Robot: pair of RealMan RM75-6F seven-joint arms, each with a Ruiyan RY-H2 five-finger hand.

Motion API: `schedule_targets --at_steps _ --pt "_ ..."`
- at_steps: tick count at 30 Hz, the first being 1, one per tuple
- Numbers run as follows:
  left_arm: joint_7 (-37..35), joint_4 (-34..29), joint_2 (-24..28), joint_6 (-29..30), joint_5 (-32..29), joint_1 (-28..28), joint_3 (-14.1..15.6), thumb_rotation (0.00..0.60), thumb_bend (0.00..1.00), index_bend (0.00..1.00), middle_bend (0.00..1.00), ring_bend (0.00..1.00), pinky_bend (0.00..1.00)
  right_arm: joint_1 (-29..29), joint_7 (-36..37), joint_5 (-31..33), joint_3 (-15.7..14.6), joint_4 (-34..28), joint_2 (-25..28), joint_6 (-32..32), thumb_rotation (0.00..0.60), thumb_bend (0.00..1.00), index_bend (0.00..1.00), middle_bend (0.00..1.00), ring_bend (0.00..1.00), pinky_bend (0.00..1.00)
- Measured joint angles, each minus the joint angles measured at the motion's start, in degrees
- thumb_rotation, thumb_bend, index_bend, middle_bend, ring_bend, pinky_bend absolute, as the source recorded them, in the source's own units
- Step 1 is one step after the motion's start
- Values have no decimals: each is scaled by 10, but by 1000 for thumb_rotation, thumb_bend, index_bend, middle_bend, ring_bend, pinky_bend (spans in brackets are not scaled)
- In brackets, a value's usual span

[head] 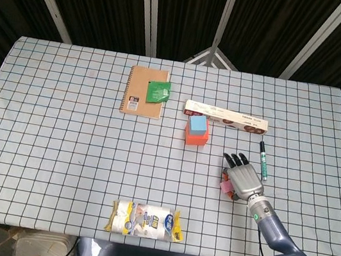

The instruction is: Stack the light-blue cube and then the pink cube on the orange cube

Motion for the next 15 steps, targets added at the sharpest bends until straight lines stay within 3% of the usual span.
schedule_targets --at_steps 9,15 --pt "-4 0 1 0 0 0 0 600 114 31 0 0 0 9 -8 9 15 -30 28 -1 600 351 509 0 0 0" --pt "-9 0 2 2 1 2 0 600 114 31 0 0 0 50 -39 86 45 -72 77 -26 600 350 509 0 0 0"
